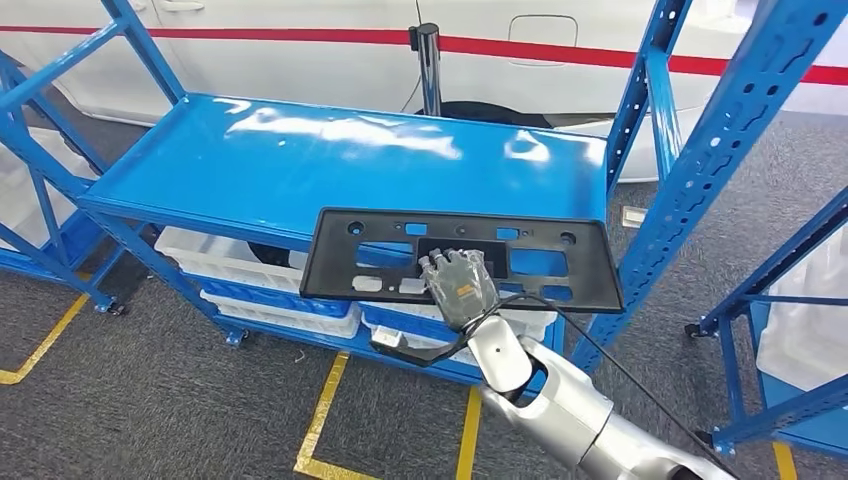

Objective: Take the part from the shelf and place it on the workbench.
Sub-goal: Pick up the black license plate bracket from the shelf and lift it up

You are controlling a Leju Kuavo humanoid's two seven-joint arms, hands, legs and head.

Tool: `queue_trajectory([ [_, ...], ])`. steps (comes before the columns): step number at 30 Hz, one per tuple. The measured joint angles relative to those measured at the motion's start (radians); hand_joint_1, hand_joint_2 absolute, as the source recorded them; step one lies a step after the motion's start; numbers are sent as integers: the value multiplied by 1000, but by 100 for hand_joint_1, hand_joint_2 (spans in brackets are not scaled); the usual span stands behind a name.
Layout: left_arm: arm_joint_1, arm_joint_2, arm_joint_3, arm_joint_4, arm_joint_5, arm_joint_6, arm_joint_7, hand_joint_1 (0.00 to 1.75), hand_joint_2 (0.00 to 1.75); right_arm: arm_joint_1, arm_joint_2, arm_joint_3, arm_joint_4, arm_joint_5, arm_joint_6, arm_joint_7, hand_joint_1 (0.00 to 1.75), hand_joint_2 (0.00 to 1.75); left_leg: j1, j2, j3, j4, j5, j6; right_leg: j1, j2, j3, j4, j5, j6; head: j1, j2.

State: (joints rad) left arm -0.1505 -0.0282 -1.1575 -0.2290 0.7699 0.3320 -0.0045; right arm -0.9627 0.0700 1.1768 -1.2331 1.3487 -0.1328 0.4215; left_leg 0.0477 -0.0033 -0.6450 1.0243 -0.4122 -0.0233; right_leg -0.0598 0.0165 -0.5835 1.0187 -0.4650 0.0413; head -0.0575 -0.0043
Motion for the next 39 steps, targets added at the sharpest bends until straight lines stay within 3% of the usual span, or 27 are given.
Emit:
queue_trajectory([
  [3,-4,-1,0,0,-1,0,0,0,175,-19,0,-10,-25,-8,3,-3,175,175,-12,1,-66,215,-130,9,16,-10,-26,0,21,-20,0,0],
  [4,-4,-1,0,0,-1,1,0,0,175,-23,0,-13,-31,-9,4,-3,175,175,-16,1,-69,254,-147,15,24,-14,-34,0,27,-24,0,0],
  [5,-4,-2,0,0,-1,1,0,0,175,-25,0,-15,-36,-9,5,-3,175,175,-21,0,-53,254,-146,23,31,-16,-41,0,32,-26,0,0],
  [6,-4,-2,0,0,-1,1,0,0,175,-27,-1,-16,-40,-10,5,-3,175,175,-29,0,-19,214,-131,36,39,-17,-48,0,39,-29,0,0],
  [9,-8,2,0,0,-2,2,0,0,175,-32,-2,-24,-55,-10,4,-2,175,175,-62,-1,123,2,-84,91,48,-20,-62,-3,59,-30,0,0],
  [10,-9,2,-1,0,-3,3,0,0,175,-33,-2,-27,-58,-10,4,-2,175,175,-72,-1,146,-39,-76,101,45,-21,-63,-5,66,-26,1,0],
  [11,-10,2,-1,0,-4,3,1,0,175,-34,-2,-29,-60,-10,3,-1,175,175,-77,0,151,-54,-72,103,41,-22,-63,-9,73,-21,1,0],
  [13,-11,1,-1,0,-7,3,2,0,175,-35,-3,-29,-61,-11,3,-1,175,175,-78,1,148,-67,-52,97,39,-21,-65,-16,86,-9,0,0],
  [14,-11,0,-1,0,-8,3,3,0,175,-34,-4,-30,-62,-11,2,-2,175,175,-75,3,146,-77,-40,94,40,-19,-70,-13,79,-4,1,0],
  [15,-12,0,-1,0,-8,3,3,0,175,-34,-5,-30,-63,-11,2,-2,175,175,-71,5,140,-86,-26,94,42,-18,-78,3,57,1,1,0],
  [16,-14,-1,-1,0,-9,3,3,0,175,-33,-6,-30,-63,-10,1,-3,175,175,-66,6,132,-93,-11,93,44,-17,-92,40,17,5,1,0],
  [18,-15,-3,-2,0,-10,2,3,0,175,-30,-8,-30,-63,-10,1,-4,175,175,-65,8,109,-95,9,96,43,-16,-123,158,-73,11,2,0],
  [19,-14,-5,-2,0,-10,1,3,0,175,-28,-9,-30,-63,-10,0,-4,175,175,-65,8,96,-94,19,95,42,-16,-133,216,-98,14,2,0],
  [20,-14,-6,-3,0,-11,0,3,0,175,-25,-10,-29,-63,-10,0,-4,175,175,-64,9,82,-93,29,94,41,-16,-130,248,-98,17,2,0],
  [21,-14,-7,-4,0,-11,0,3,0,175,-23,-11,-29,-63,-10,0,-4,175,175,-63,9,69,-92,39,92,40,-17,-112,251,-81,19,2,0],
  [23,-14,-8,-6,0,-11,0,3,0,175,-23,-13,-29,-63,-11,-1,-4,175,175,-59,9,45,-85,54,84,37,-17,-23,144,-32,24,2,0],
  [25,-16,-8,-6,0,-11,0,3,0,175,-25,-12,-29,-64,-11,-4,-5,175,175,-60,9,27,-72,64,73,38,-15,68,7,-29,21,2,0],
  [27,-17,-8,-7,0,-12,0,3,0,175,-25,-10,-28,-66,-14,-6,-7,175,175,-62,9,18,-67,77,63,42,-13,95,-45,-41,8,1,0],
  [29,-16,-8,-8,0,-13,0,3,0,175,-24,-10,-27,-66,-18,-7,-9,175,175,-59,8,9,-62,79,52,42,-17,82,-45,-29,-11,1,0],
  [30,-16,-8,-8,0,-13,0,4,0,175,-24,-9,-26,-66,-20,-7,-9,175,175,-56,7,-1,-42,57,45,41,-19,74,-46,-20,-21,1,0],
  [32,-16,-8,-9,0,-13,1,5,0,175,-25,-6,-25,-66,-21,-7,-8,175,175,-50,6,-36,58,-34,33,40,-24,51,-47,1,-33,1,0],
  [34,-16,-8,-11,0,-14,2,8,0,175,-24,-5,-25,-66,-24,-7,-6,175,175,-45,6,-67,189,-116,23,40,-24,25,-46,20,-37,1,0],
  [35,-16,-8,-13,0,-15,3,9,0,175,-24,-5,-25,-66,-27,-8,-6,175,175,-44,6,-68,229,-126,22,41,-24,12,-46,30,-37,1,0],
  [36,-16,-8,-14,0,-15,4,9,0,175,-24,-5,-25,-66,-32,-8,-6,175,175,-43,6,-53,238,-114,22,41,-23,-2,-45,40,-36,1,0],
  [37,-17,-8,-15,0,-15,5,10,0,175,-23,-5,-25,-66,-38,-8,-7,175,175,-43,6,-23,213,-88,25,42,-22,-15,-45,50,-35,1,0],
  [39,-19,-8,-16,0,-15,6,10,0,175,-24,-4,-25,-68,-50,-8,-9,175,175,-47,4,75,84,-48,39,43,-19,-36,-45,69,-30,1,0],
])
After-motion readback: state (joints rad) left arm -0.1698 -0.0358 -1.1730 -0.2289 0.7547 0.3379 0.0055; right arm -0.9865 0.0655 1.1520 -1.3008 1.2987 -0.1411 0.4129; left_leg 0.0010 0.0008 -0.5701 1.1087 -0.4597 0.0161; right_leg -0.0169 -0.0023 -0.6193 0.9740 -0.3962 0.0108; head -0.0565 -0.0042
